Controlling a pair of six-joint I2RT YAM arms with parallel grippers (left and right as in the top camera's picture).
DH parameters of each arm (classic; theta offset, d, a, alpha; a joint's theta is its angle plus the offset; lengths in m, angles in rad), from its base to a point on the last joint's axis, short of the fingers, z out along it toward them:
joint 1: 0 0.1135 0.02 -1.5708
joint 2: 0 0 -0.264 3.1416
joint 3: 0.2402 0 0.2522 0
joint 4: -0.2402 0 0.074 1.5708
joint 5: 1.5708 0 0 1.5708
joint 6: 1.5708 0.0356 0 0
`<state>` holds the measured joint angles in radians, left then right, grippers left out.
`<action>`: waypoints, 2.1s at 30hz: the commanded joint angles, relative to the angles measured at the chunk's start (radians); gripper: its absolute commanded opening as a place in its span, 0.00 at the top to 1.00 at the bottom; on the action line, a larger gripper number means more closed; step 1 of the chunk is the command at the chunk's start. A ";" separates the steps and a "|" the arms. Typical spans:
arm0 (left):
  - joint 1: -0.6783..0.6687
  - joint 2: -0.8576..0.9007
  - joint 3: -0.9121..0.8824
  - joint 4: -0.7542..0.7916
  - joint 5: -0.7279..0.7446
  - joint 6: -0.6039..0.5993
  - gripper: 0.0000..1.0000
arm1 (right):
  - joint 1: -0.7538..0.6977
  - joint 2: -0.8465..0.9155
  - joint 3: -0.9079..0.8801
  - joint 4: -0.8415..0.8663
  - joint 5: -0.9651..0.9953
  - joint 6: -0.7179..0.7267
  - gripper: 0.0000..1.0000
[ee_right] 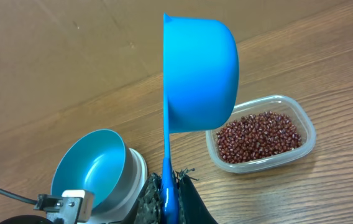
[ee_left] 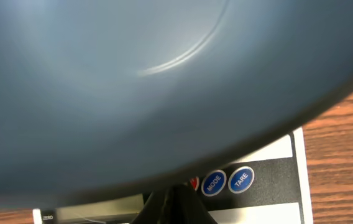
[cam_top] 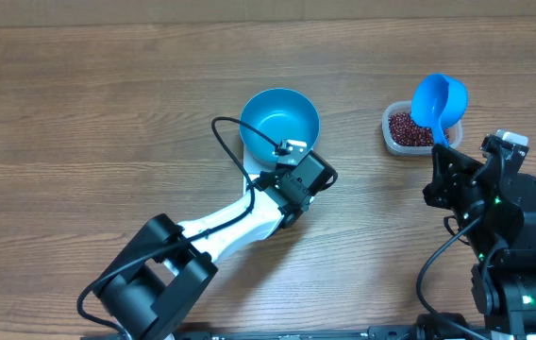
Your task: Scoop item into bowl and weigh 150g on scale
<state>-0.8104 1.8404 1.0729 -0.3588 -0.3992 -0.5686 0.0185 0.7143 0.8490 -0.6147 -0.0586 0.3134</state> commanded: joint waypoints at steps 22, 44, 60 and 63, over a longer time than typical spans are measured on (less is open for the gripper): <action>0.005 0.045 -0.006 0.020 0.049 0.016 0.96 | -0.008 -0.004 0.037 0.007 0.013 -0.007 0.96; 0.006 0.135 -0.006 -0.020 0.076 0.011 0.96 | -0.008 -0.004 0.037 0.007 0.013 -0.007 0.96; 0.006 0.148 0.006 -0.050 0.098 0.008 0.96 | -0.008 -0.004 0.037 0.007 0.012 -0.006 0.96; 0.006 0.108 0.060 -0.130 0.097 0.011 0.96 | -0.008 -0.005 0.037 0.007 0.012 -0.004 0.96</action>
<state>-0.8108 1.9026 1.1263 -0.4118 -0.3676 -0.5690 0.0185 0.7143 0.8490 -0.6151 -0.0589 0.3134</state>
